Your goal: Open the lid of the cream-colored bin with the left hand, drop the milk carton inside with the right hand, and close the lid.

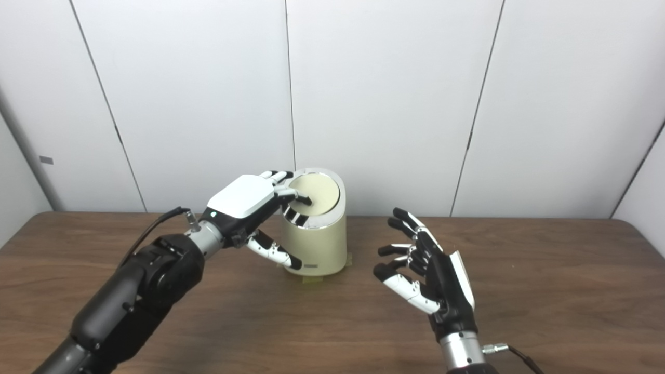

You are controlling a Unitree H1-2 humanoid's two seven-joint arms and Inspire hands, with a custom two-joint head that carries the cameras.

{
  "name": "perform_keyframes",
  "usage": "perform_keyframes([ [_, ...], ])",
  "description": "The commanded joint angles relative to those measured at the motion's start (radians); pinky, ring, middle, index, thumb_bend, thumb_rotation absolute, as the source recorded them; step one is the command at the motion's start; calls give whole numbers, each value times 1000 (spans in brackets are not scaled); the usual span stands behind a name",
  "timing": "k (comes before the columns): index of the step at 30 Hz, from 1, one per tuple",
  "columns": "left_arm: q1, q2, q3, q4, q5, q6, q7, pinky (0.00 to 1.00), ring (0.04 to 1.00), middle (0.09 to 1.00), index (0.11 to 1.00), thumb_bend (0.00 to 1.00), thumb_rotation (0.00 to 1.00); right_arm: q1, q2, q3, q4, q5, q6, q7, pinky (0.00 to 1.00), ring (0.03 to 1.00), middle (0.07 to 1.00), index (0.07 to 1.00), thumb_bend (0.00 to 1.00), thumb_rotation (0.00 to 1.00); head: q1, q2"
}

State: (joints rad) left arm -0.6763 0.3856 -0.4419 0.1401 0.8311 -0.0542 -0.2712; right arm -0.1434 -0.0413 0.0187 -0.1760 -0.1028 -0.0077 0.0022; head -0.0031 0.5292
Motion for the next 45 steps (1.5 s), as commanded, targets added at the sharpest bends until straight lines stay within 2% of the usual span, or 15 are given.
perform_keyframes([
  [1, -9, -4, -27, -2, 32, 5, -31, 1000, 1000, 847, 839, 989, 419, -32, 7, 2, -44, -6, -12, -7, 465, 624, 832, 850, 815, 582, 0, 1],
  [3, -14, -2, -44, -2, 68, 0, -27, 1000, 1000, 858, 849, 980, 404, -31, 8, 2, -48, -10, -8, -7, 467, 623, 830, 849, 814, 584, 0, 5],
  [7, -27, 19, -110, -18, 206, -36, -2, 1000, 1000, 838, 833, 998, 362, -30, 8, 3, -57, -15, 2, -7, 466, 620, 824, 845, 819, 584, 1, 7],
  [10, -28, 25, -143, -25, 265, -58, 21, 1000, 1000, 823, 815, 1000, 338, -30, 8, 5, -62, -20, 5, -6, 473, 620, 827, 845, 809, 581, 1, 7],
  [14, -19, 26, -179, -42, 333, -70, 21, 1000, 1000, 819, 802, 1000, 313, -30, 10, 4, -64, -12, 10, -3, 478, 621, 828, 843, 817, 577, 1, 11],
  [21, 6, 24, -193, -72, 358, -66, -15, 1000, 1000, 809, 781, 1000, 292, -28, 8, 5, -61, -8, -1, -2, 468, 615, 828, 848, 815, 586, 0, 14],
  [26, 17, 25, -161, -89, 322, -58, -6, 1000, 1000, 803, 783, 1000, 307, -27, 6, 2, -52, 8, -13, 0, 470, 614, 831, 849, 809, 585, 1, 14],
  [30, 43, 16, -78, -141, 252, -30, 22, 1000, 987, 817, 805, 982, 364, -25, 4, -1, -51, 13, -9, -1, 474, 619, 830, 847, 817, 590, 1, 13],
  [32, 77, -18, 11, -179, 147, 8, 44, 1000, 988, 843, 832, 954, 364, -25, 4, -2, -49, 14, -10, -2, 473, 617, 829, 846, 815, 587, 0, 12],
  [34, 121, -60, 123, -209, -10, 13, 93, 993, 973, 878, 871, 919, 330, -25, 2, -5, -47, 16, -11, -2, 473, 616, 830, 847, 815, 585, 3, 12],
  [36, 168, -95, 227, -227, -172, -30, 141, 819, 921, 940, 931, 853, 297, -25, -1, -8, -43, 19, -11, -2, 473, 618, 832, 849, 813, 583, 6, 10],
  [37, 190, -110, 267, -235, -234, -49, 159, 781, 918, 961, 951, 826, 295, -24, -3, -9, -39, 17, -15, -3, 476, 620, 834, 849, 818, 586, 8, 10],
  [39, 228, -145, 327, -255, -321, -53, 175, 765, 927, 983, 979, 791, 276, -24, -7, -12, -34, 15, -19, -4, 475, 622, 837, 850, 822, 595, 7, 10],
  [42, 300, -202, 405, -291, -464, -33, 189, 732, 905, 963, 951, 776, 249, -24, -10, -15, -31, 18, -21, -2, 456, 613, 835, 849, 818, 591, 8, 11],
  [45, 371, -240, 450, -312, -577, -12, 192, 669, 869, 928, 914, 763, 248, -24, -17, -18, -24, 21, -27, -1, 462, 611, 830, 844, 803, 573, 7, 11],
])
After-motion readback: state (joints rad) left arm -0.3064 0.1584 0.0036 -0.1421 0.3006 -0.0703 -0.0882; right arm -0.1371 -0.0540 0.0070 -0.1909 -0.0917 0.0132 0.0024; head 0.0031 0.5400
